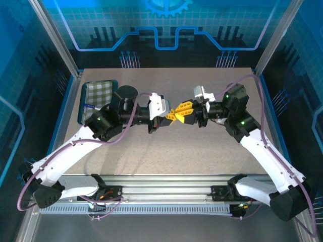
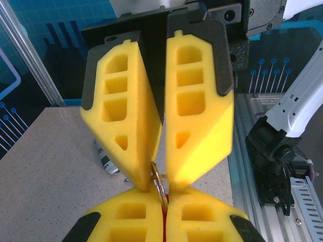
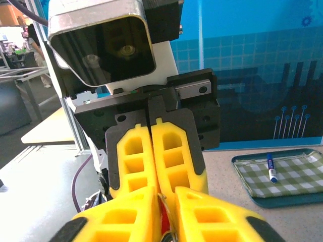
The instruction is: Remove the keys from the keyring
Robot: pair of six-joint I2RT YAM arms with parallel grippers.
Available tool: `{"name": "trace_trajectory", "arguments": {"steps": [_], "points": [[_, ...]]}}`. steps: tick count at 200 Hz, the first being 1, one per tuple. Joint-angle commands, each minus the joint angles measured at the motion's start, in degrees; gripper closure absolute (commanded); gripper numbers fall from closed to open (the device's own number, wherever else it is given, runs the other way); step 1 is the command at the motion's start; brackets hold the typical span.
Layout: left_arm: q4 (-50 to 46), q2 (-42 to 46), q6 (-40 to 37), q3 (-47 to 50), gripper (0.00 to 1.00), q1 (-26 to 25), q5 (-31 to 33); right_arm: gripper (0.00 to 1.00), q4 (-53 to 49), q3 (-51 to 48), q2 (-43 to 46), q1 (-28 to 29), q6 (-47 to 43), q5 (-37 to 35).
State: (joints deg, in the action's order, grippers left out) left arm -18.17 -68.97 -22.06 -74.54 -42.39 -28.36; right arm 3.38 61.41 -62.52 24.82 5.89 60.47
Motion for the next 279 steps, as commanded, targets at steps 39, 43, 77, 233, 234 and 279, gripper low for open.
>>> {"name": "trace_trajectory", "arguments": {"steps": [39,43,77,233,234,279], "points": [[1.31,1.18,-0.09,-0.7,1.0,-0.18,0.35,1.0,-2.13,2.18,-0.67,1.05,-1.92,3.28],[1.5,1.25,-0.01,-0.48,0.99,-0.22,0.55,1.0,-1.18,2.01,-0.62,1.1,-1.3,3.6],[4.63,2.74,1.81,1.86,0.68,-0.15,2.0,1.0,12.51,-1.04,-0.4,0.76,8.0,3.55],[19.73,7.41,13.96,8.99,0.66,4.95,-2.45,1.0,41.76,-6.07,-3.0,-1.46,29.2,4.52],[19.83,7.43,14.02,8.98,0.66,4.95,-2.51,1.0,41.78,-6.14,-3.07,-1.45,29.23,4.54],[20.66,4.54,14.79,7.17,0.57,4.91,-6.12,1.0,44.81,-6.46,-3.88,-1.27,31.7,4.41]]}}
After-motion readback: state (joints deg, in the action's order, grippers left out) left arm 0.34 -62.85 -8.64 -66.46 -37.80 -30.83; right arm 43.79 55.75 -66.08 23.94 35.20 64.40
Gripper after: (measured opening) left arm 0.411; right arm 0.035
